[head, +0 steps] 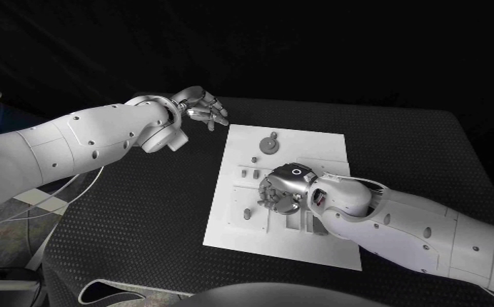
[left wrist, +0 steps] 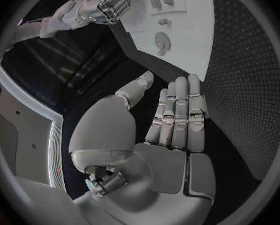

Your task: Assemble the parts on the task board

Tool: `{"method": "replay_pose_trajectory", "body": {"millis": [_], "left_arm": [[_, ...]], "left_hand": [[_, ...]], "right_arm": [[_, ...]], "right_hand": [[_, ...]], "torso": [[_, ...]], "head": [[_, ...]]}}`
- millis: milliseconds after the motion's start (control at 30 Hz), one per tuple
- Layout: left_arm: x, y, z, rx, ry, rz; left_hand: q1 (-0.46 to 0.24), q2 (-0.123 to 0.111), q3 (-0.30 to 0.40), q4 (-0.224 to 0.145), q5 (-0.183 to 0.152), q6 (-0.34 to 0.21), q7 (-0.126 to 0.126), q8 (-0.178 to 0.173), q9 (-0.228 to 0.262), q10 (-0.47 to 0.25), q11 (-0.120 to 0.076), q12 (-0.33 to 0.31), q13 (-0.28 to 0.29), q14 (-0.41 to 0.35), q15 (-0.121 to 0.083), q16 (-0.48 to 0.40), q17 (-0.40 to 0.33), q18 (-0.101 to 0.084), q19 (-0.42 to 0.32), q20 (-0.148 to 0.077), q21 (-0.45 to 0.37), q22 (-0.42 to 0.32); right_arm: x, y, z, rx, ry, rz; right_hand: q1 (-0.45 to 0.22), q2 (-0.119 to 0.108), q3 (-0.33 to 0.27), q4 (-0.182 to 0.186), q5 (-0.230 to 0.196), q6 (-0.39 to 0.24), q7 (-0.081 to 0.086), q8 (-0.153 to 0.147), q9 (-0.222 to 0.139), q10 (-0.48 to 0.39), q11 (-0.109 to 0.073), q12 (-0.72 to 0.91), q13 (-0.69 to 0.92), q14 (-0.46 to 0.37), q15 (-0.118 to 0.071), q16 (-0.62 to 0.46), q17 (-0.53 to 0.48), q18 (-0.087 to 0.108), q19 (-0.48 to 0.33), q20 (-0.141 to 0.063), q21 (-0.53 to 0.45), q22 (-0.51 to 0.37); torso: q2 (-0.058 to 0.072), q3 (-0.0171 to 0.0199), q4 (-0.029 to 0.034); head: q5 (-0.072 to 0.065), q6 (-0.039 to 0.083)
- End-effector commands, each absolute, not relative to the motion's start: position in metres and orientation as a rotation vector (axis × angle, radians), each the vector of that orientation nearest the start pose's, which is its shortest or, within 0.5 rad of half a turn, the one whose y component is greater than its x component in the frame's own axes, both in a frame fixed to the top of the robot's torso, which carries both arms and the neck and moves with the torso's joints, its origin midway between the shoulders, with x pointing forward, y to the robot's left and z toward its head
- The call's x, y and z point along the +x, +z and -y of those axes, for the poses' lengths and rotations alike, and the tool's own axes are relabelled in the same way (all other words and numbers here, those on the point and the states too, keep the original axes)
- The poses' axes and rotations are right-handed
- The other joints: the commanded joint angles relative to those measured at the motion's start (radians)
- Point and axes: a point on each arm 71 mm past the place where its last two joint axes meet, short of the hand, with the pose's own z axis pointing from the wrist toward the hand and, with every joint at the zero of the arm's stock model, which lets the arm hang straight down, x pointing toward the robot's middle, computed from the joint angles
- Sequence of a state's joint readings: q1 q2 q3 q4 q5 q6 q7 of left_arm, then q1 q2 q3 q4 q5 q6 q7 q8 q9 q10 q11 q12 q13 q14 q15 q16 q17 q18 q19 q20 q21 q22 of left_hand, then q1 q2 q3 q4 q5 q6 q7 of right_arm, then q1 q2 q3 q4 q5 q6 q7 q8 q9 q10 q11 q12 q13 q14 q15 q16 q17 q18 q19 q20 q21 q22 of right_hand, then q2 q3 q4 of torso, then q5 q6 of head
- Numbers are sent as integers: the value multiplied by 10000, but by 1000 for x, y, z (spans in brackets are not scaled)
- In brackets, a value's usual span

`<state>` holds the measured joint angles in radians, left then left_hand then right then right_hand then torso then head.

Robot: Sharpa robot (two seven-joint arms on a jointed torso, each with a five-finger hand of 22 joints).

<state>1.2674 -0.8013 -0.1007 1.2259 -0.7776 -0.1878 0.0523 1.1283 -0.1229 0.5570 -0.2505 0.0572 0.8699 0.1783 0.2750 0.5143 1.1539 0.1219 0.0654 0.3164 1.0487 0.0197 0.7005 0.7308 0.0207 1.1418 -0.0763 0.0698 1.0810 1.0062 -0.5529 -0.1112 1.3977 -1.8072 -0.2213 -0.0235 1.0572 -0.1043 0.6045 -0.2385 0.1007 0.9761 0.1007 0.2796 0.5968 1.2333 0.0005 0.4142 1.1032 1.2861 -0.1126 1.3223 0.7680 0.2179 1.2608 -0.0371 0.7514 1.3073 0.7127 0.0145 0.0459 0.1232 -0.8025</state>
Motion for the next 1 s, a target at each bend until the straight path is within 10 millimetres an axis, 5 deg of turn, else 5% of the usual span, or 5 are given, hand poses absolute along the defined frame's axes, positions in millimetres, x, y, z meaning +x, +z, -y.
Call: {"method": "replay_pose_trajectory", "body": {"millis": [33,1000], "left_arm": [[538,-195,-272,-4739,-8602,-18050],[538,-195,-273,-4752,-8580,-18038]], "left_hand": [[-7,74,-42,12,41,-72,20,33,12,-84,10,30,9,-92,2,39,-15,159,-53,-22,-11,-12],[-1,76,-39,11,41,-73,20,34,14,-84,10,31,13,-93,3,43,-20,159,-53,-22,-10,-14]], "right_arm": [[424,-311,81,-6902,7173,-18230],[425,-312,87,-6831,7066,-18282]], "right_hand": [[1,-135,14,73,17,-38,121,-91,-82,-113,9,-77,-30,-45,37,-49,-7,439,-97,13,15,202],[-24,-243,28,155,10,-113,161,-152,-94,-167,49,-158,-80,-69,77,-60,-5,439,-119,10,2,203]], "torso": [[2,-1,3],[2,4,3]], "head": [[-9,-5],[-55,-26]]}}
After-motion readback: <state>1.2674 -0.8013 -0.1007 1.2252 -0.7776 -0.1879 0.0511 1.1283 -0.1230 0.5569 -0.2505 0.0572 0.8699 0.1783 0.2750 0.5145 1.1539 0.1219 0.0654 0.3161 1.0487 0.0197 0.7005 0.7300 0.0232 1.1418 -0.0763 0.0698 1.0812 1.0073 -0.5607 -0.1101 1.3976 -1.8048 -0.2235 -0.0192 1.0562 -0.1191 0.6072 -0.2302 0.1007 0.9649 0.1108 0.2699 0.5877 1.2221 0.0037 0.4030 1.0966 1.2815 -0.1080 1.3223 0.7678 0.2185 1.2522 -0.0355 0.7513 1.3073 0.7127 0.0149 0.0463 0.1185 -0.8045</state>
